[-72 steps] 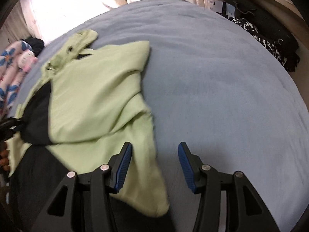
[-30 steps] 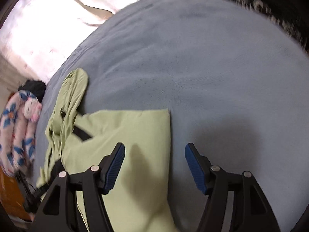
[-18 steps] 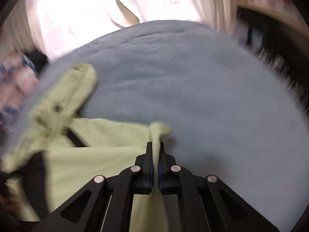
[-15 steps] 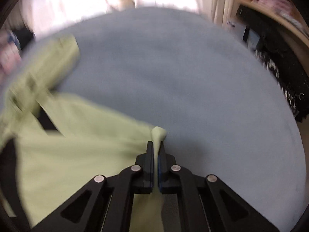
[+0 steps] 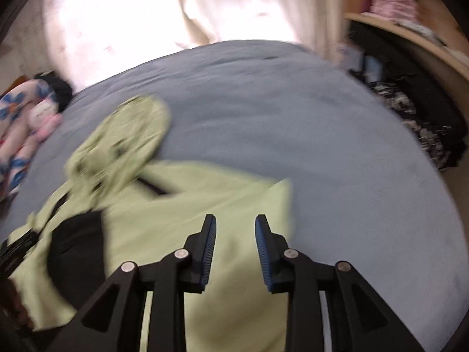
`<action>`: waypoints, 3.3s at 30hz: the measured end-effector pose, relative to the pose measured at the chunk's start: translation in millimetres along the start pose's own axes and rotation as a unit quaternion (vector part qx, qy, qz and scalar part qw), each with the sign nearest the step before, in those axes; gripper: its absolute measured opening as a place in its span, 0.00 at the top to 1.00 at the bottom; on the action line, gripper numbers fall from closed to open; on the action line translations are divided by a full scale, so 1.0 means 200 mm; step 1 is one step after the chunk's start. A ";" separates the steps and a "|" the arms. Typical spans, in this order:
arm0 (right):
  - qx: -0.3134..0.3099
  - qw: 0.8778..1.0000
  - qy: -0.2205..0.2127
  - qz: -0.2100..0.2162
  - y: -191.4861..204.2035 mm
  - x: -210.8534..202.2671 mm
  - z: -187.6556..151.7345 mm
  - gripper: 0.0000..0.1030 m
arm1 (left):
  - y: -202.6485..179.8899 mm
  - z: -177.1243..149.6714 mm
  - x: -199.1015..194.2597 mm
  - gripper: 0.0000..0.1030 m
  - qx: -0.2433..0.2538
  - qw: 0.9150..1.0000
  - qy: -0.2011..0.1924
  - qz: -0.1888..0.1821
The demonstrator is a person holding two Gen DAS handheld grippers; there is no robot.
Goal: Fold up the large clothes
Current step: 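Lay the sleeve flat on the chest and open the left gripper, then move the left gripper to the other black sleeve cuff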
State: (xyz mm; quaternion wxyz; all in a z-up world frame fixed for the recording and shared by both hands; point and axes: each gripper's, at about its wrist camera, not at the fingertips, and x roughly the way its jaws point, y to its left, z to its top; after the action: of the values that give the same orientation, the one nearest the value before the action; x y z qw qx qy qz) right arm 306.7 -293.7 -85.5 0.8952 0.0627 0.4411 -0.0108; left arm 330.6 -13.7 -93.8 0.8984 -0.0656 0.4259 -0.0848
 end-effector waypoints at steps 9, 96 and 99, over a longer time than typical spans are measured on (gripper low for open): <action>-0.056 0.995 0.073 0.040 0.37 0.28 -0.33 0.73 | -0.13 -0.19 0.22 0.68 -0.034 0.997 0.068 0.022; -0.214 0.970 -0.110 0.042 1.86 -0.97 -0.73 0.51 | 1.61 -0.56 -1.48 0.33 -0.103 0.986 -0.025 0.129; -0.220 0.969 -0.102 0.038 1.95 -0.87 -0.74 0.51 | 1.81 -0.59 -1.37 0.33 -0.139 0.983 -0.013 0.116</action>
State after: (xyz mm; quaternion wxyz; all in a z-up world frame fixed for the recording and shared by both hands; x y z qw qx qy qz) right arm 113.0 105.8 2.7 0.9271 -0.1209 0.3359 0.1140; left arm 102.3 391.4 -30.2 0.8896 -0.1412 0.4268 0.0807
